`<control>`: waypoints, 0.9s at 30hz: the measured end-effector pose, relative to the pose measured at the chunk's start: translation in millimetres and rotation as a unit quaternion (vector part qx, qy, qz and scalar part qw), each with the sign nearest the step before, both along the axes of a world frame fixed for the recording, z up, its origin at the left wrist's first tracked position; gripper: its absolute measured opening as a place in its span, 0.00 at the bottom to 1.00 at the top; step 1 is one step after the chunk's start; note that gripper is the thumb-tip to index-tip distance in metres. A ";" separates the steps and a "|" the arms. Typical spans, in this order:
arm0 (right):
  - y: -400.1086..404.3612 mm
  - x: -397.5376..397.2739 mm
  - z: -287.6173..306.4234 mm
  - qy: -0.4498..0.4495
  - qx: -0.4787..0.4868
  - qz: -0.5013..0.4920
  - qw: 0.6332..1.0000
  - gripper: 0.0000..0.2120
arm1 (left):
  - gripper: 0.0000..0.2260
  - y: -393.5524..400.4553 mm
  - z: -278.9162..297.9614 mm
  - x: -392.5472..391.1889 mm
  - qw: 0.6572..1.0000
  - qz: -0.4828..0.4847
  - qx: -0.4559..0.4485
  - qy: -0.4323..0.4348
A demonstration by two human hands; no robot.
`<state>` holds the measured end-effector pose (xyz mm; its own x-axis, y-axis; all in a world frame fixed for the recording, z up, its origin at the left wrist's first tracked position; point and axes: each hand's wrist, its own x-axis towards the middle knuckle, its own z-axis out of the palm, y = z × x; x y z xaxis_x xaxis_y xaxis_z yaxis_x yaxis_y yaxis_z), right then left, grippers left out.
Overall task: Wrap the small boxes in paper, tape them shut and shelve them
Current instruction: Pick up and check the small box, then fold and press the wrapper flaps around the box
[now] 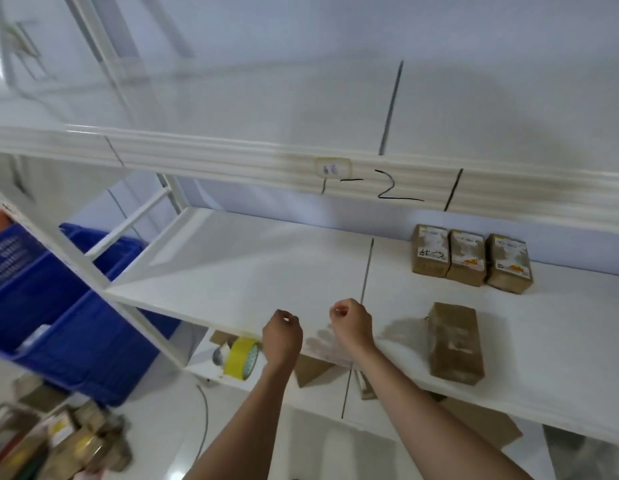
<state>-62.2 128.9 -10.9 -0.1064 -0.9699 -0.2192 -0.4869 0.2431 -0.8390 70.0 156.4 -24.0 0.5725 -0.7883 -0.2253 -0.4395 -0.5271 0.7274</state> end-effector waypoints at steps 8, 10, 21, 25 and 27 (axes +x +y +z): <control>4.1 115.5 -21.9 -0.005 0.131 0.064 0.989 0.11 | 0.09 7.8 -10.3 104.6 0.999 0.030 0.030 0.018; 6.2 136.9 -30.0 -0.031 0.175 0.050 0.983 0.10 | 0.10 8.3 -15.8 123.3 0.998 0.037 0.047 0.026; 6.7 174.3 -42.5 -0.103 0.313 -0.008 0.944 0.05 | 0.27 5.9 -45.1 170.0 0.943 -0.081 0.228 0.227; 5.5 176.5 -46.6 -0.213 0.358 -0.097 0.904 0.07 | 0.23 3.2 -39.4 170.7 0.941 -0.089 0.229 0.231; 4.7 180.8 -47.2 -0.252 0.378 -0.134 0.880 0.08 | 0.20 3.3 -34.9 173.5 0.939 -0.086 0.233 0.238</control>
<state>118.6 133.6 -58.2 -0.0131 -0.4805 -0.8769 0.0619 0.8749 -0.4804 243.5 159.7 -58.9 0.1933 -0.6117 -0.7671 -0.2313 -0.7882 0.5703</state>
